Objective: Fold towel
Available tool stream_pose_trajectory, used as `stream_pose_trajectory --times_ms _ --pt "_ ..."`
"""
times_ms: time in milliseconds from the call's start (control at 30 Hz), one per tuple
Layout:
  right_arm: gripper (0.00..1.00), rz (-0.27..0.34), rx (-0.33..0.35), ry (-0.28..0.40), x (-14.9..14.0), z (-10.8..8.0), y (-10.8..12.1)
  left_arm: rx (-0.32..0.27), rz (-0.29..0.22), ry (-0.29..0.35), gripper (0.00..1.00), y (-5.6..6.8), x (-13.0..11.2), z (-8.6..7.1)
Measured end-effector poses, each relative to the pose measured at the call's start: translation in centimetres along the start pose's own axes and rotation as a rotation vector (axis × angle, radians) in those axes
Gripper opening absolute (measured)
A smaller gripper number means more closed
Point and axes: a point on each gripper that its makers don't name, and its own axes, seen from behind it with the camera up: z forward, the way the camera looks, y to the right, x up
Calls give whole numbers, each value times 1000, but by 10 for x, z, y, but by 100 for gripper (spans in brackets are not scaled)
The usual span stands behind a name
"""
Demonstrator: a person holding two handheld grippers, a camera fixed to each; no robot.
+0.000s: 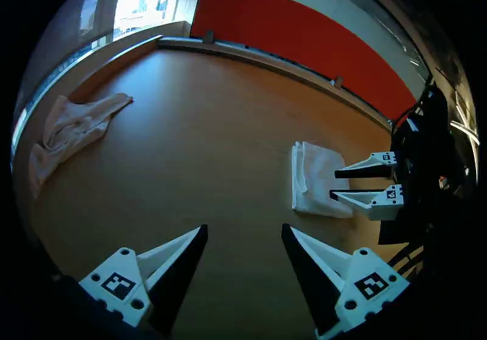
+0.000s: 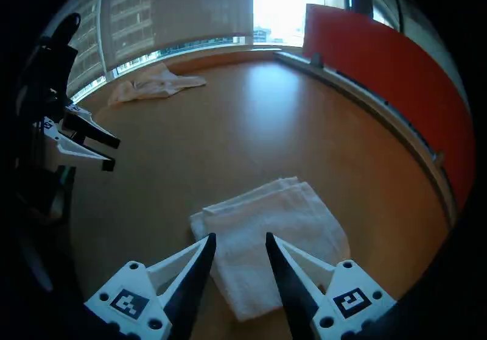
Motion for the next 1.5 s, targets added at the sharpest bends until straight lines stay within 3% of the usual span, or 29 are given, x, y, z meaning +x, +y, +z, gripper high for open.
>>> stream_pose_trajectory --times_ms 667,1133,1367,1500 --pt "63 127 -89 -32 -58 -36 5 -6 6 -5 89 6 -2 2" --pt "61 161 -114 -74 -91 -31 4 -10 10 -5 90 9 -2 3" --pt "49 163 -135 -83 -98 -28 6 -9 7 -6 89 8 -2 2" --pt "36 168 -143 -81 -98 -28 7 -10 6 -6 90 8 -2 3"
